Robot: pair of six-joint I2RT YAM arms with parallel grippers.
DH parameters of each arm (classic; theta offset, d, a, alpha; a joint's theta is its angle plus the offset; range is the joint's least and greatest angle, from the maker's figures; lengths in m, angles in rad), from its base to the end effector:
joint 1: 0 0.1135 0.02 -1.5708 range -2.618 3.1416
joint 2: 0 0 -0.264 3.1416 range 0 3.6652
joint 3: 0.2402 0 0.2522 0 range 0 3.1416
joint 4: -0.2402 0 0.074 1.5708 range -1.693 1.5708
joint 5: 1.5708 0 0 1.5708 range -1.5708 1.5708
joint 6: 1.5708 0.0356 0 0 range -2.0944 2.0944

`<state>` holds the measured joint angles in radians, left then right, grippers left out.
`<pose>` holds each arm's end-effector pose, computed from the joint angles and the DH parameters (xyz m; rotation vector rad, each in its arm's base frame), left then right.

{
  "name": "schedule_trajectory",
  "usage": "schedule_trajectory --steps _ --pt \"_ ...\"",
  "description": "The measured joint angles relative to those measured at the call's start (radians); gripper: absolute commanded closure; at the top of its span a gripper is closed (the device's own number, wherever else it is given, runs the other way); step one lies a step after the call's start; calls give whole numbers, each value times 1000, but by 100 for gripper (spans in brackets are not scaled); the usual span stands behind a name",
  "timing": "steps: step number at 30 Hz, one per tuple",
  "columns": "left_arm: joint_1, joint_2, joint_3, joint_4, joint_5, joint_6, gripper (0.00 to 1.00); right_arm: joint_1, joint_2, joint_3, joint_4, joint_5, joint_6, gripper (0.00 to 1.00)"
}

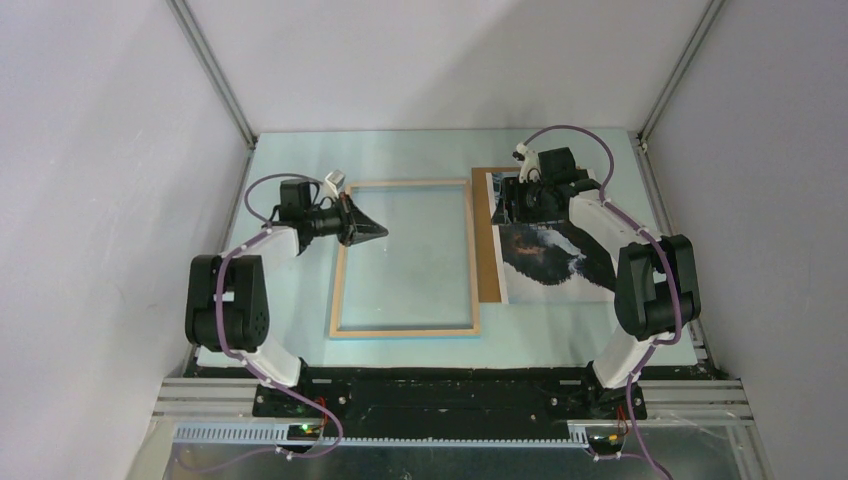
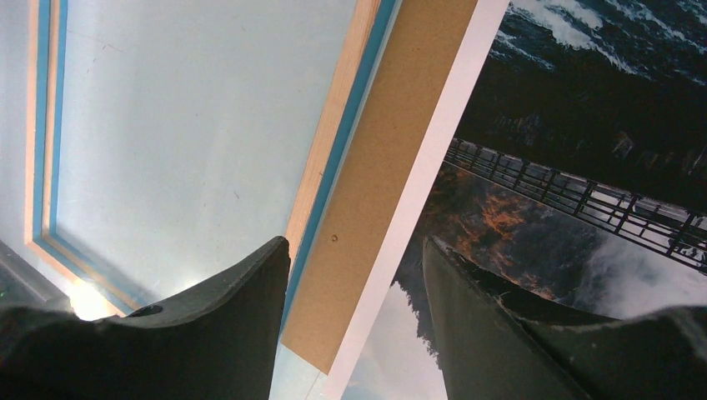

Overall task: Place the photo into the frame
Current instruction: Place the photo frame item in the photo frame.

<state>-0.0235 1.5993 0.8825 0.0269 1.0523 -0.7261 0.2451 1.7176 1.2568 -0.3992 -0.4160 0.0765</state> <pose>0.3215 -0.0385 0.2034 -0.1929 2.2876 -1.5787 0.3596 0.1048 0.2387 -0.3941 2.4042 0.6503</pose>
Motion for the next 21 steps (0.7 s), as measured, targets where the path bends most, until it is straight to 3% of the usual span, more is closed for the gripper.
schedule_trajectory --steps 21 --pt "13 86 -4 -144 -180 196 100 -1 0 -16 8 -1 0 36"
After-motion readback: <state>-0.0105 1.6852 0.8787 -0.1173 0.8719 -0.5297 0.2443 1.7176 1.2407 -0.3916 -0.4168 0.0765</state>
